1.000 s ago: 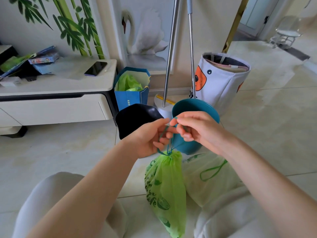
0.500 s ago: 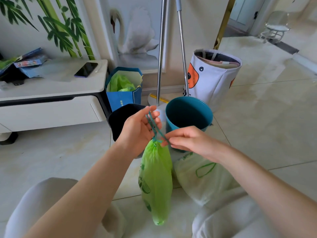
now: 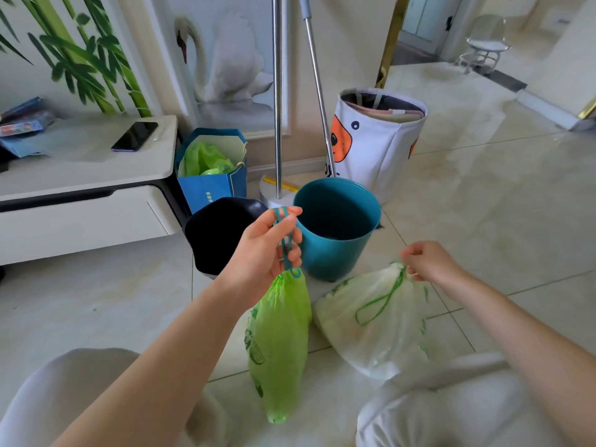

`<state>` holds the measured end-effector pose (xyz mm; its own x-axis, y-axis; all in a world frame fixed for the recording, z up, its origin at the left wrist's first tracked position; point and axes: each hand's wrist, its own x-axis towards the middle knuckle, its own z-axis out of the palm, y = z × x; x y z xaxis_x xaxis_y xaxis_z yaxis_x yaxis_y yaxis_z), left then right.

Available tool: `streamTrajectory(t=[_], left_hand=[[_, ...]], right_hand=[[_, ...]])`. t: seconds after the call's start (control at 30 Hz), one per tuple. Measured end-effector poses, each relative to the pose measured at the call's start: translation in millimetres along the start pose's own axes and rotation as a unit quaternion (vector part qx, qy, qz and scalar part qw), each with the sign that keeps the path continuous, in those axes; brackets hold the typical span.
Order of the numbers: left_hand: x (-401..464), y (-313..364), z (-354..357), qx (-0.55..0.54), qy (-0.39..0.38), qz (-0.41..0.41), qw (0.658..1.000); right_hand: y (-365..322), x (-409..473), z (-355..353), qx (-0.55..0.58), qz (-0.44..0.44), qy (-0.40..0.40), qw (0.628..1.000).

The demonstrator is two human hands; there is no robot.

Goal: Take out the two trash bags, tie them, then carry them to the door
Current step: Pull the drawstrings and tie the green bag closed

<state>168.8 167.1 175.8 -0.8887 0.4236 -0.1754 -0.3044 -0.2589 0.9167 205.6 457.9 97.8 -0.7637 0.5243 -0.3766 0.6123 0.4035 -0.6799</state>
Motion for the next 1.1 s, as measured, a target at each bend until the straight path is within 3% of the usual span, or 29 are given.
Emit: streamTrajectory(t=[0.1,0.4,0.57,0.67,0.77,0.93,1.0,1.1], left_hand=[[0.9,-0.7,0.9,-0.004,0.001,-0.003,1.0],[3.2,-2.7,3.0,0.003,0.003,-0.012,1.0],[3.8,-1.7,-0.3,0.005,-0.003,-0.007,1.0],[4.6,-1.3,-0.6,0.009,-0.001,-0.005,1.0],[5.8,-2.1,-0.7,0.014,0.0,-0.006,1.0],[6.0,-3.8,0.8,0.02,-0.003,-0.008,1.0],[6.5,-4.8,0.8,0.023,-0.006,-0.008,1.0],[7.0,-6.2,0.0,0.019,-0.008,-0.01,1.0]], right_hand=[[12.9,8.4,-1.8,-0.033,0.028,0.035,0.998],[19.1,27.4,7.6,-0.068,0.116,-0.003,0.991],[13.1,31.4,9.2,0.006,0.147,-0.002,0.989],[6.5,31.9,4.1,0.087,0.083,0.039,0.992],[-3.9,20.9,1.4,0.088,-0.022,0.072,0.993],[-14.5,-3.3,7.7,0.099,-0.153,0.004,0.983],[-12.6,-9.9,14.2,0.039,-0.199,-0.04,0.978],[1.1,-14.9,26.2,-0.178,-0.254,-0.111,0.944]])
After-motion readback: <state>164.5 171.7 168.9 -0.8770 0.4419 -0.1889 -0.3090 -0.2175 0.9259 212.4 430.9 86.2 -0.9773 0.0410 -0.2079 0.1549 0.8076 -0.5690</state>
